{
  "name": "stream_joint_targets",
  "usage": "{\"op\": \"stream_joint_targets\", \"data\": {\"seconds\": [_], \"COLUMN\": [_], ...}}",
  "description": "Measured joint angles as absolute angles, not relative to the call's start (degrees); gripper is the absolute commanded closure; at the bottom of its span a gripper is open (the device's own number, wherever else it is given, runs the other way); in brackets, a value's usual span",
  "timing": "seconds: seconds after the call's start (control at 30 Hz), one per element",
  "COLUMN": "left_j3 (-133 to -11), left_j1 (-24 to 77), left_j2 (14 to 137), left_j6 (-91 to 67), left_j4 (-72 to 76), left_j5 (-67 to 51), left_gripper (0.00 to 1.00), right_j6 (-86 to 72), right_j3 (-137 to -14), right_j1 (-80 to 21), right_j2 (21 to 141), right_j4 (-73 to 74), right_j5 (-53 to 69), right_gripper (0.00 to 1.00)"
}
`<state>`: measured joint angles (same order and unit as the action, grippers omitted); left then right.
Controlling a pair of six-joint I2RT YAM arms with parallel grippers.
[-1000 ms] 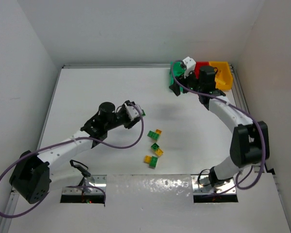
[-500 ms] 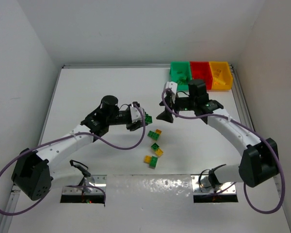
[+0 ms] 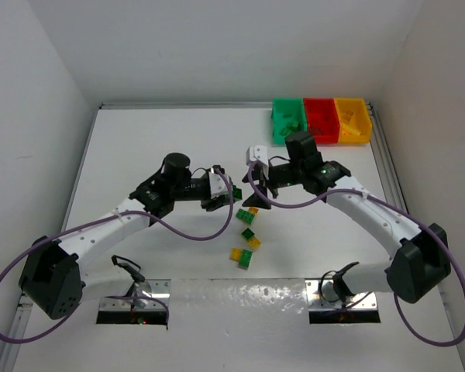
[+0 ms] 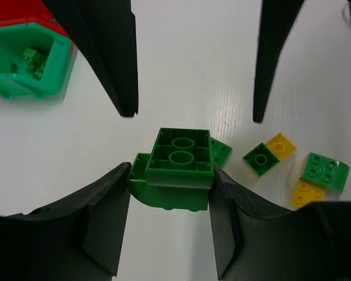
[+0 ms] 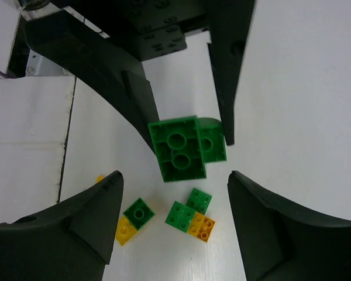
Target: Sort the legos into containers by color
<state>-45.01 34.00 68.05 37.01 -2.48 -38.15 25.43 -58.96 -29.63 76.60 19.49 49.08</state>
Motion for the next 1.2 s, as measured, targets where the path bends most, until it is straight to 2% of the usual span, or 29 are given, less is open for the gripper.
{"op": "stream_joint_targets", "data": {"seconds": [0.2,0.5,0.57,0.6,0.7,0.73,0.77,0.8,0.87,1.0,1.1,1.2], "left_j3": [-45.0,-45.0,-45.0,-45.0,-45.0,-45.1,-45.1,-45.1,-45.1,-45.1,-45.1,-45.1], "left_j1": [34.0,34.0,34.0,34.0,33.9,33.8,33.7,33.7,33.7,33.7,33.7,33.7], "left_j2": [68.4,68.5,68.5,68.5,68.5,68.5,68.5,68.5,68.5,68.5,68.5,68.5], "left_j6": [37.0,37.0,37.0,37.0,37.0,37.0,37.2,37.3,37.6,39.1,40.7,42.0], "left_j4": [-2.6,-2.7,-2.7,-2.7,-2.7,-2.8,-2.9,-2.9,-3.1,-4.1,-5.0,-5.9], "left_j5": [-38.2,-38.1,-38.0,-37.9,-37.1,-37.1,-37.1,-37.1,-37.2,-37.6,-38.0,-38.2], "left_gripper": [1.0,1.0,1.0,1.0,1.0,1.0,1.0,1.0,1.0,1.0,1.0,1.0], "right_j6": [24.1,22.9,22.9,23.0,23.7,23.9,24.1,24.3,25.0,27.3,28.7,29.8], "right_j3": [-57.9,-57.9,-57.9,-57.9,-57.9,-57.8,-57.8,-57.8,-57.9,-58.2,-58.3,-58.7], "right_j1": [-34.5,-35.0,-35.0,-35.0,-35.0,-35.2,-35.1,-35.1,-35.1,-35.0,-35.0,-35.0], "right_j2": [77.1,81.2,81.4,81.4,81.5,81.5,81.6,81.6,81.6,81.8,81.9,82.0], "right_j4": [14.3,10.8,10.9,10.9,11.3,11.3,11.2,11.3,11.9,14.2,15.8,16.8], "right_j5": [45.2,42.5,42.2,42.1,42.4,42.4,42.5,42.5,42.6,41.8,41.3,40.9], "right_gripper": [0.32,0.34,0.39,0.47,0.61,0.62,0.61,0.55,0.5,0.51,0.44,0.48]}}
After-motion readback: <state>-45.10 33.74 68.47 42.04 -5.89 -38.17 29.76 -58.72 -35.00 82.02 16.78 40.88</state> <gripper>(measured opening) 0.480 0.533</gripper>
